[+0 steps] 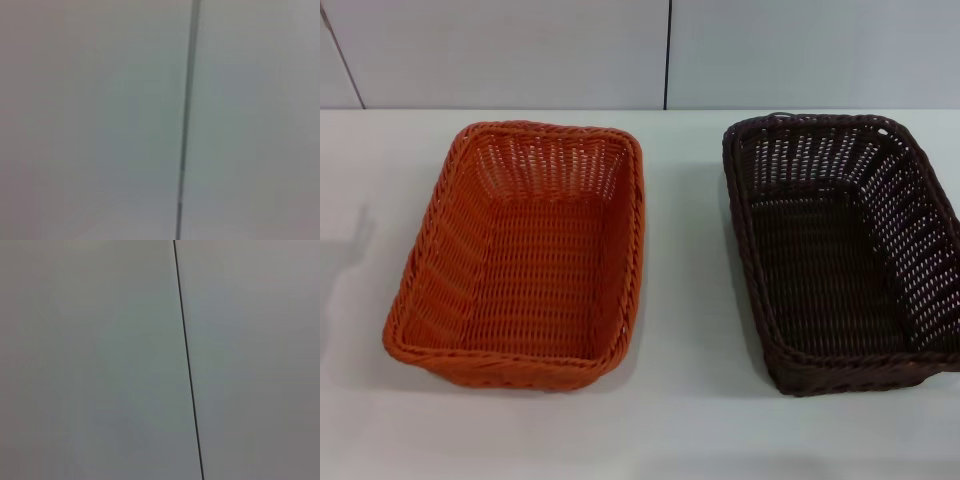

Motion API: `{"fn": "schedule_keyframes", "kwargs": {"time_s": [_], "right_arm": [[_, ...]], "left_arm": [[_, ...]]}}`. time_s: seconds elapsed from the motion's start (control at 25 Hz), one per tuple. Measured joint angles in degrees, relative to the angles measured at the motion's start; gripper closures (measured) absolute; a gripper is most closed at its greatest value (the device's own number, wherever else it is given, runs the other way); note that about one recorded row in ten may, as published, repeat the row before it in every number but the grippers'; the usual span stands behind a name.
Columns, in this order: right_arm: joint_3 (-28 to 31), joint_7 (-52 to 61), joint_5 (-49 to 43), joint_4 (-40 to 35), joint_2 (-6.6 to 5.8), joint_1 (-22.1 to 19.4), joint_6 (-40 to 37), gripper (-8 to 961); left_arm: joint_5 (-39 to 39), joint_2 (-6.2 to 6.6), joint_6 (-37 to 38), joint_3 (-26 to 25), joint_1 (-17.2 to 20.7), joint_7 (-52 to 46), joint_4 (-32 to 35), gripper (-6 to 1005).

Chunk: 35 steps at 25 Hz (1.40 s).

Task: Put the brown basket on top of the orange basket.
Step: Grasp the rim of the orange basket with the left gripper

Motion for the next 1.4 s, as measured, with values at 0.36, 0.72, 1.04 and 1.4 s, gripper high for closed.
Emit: {"fn": "schedule_keyframes", "kwargs": {"time_s": [0.36,0.72,1.04,1.4], "right_arm": [[-0.3,0.2,-0.2,0.1,0.01,-0.5,0.1,188],[-0.7,0.3,-0.3,0.4,-0.17,0.9,-1.6,188],[-0.7,0.3,-0.4,0.4,-0.19,1.3,-2.3,189],[-0.7,0.4,-0.5,0.4,-0.19,0.6,-2.1,189]], "left_arm": [[13.6,-0.55,-56.6,-17.5,5.9,4.7,-43.9,210],[13.8,-7.73,-103.3,-29.1,-0.6,18.0,-66.9,214],[21.1,-7.89,-126.0,-26.8,-11.2,13.9,-68.3,217],[21.5,-8.02,-123.0,-24.2,-15.6,12.4,-57.3,217]]}}
